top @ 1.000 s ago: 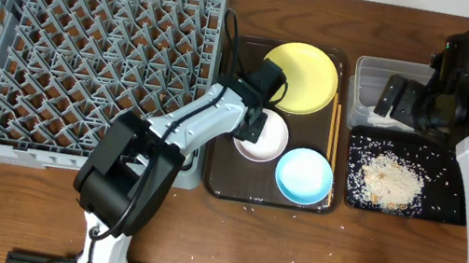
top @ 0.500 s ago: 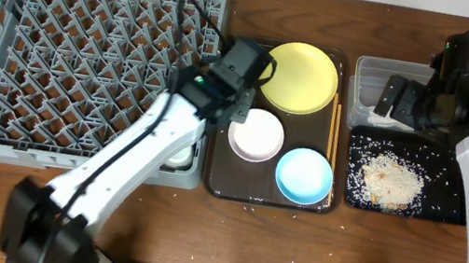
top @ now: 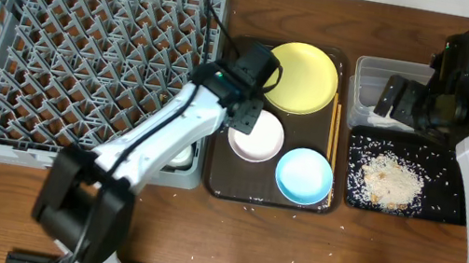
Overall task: Sort waste into correct bins and load items into the dishwasher
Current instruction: 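Grasp the pink bowl rim with the left gripper and lift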
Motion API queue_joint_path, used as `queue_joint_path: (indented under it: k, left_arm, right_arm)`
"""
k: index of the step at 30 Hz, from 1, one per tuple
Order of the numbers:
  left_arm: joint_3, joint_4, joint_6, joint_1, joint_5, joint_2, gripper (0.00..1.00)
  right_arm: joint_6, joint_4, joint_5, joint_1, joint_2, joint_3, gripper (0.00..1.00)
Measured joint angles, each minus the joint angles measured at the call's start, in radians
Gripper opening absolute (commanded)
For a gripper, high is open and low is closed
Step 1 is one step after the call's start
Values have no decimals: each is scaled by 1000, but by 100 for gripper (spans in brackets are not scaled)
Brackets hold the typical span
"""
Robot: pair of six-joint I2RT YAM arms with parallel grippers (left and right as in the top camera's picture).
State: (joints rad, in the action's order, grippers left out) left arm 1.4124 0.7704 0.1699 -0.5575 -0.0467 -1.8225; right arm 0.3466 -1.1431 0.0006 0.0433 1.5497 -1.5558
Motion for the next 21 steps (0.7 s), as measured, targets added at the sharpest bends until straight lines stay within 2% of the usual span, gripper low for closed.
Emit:
queue_joint_path:
  k: [7, 11, 14, 16, 17, 18, 21]
  left_arm:
    - [0, -28, -19, 0, 53, -116, 58]
    - [0, -39, -22, 0, 84, -171, 51]
    - [0, -46, -36, 0, 139, -203, 43]
    - [0, -45, -41, 0, 158, -217, 25]
    - [0, -45, -37, 0, 165, -219, 19]
    - [0, -45, -37, 0, 171, -220, 8]
    - [0, -47, -44, 5, 200, -220, 7]
  right_arm:
    - [0, 0, 0, 0, 0, 0, 99]
    - [0, 0, 0, 0, 0, 0, 99]
    - [0, 0, 0, 0, 0, 0, 99]
    - [0, 0, 0, 0, 0, 0, 99]
    - [0, 0, 0, 0, 0, 0, 99]
    - [0, 0, 0, 0, 0, 0, 99]
    - [0, 0, 0, 0, 0, 0, 99]
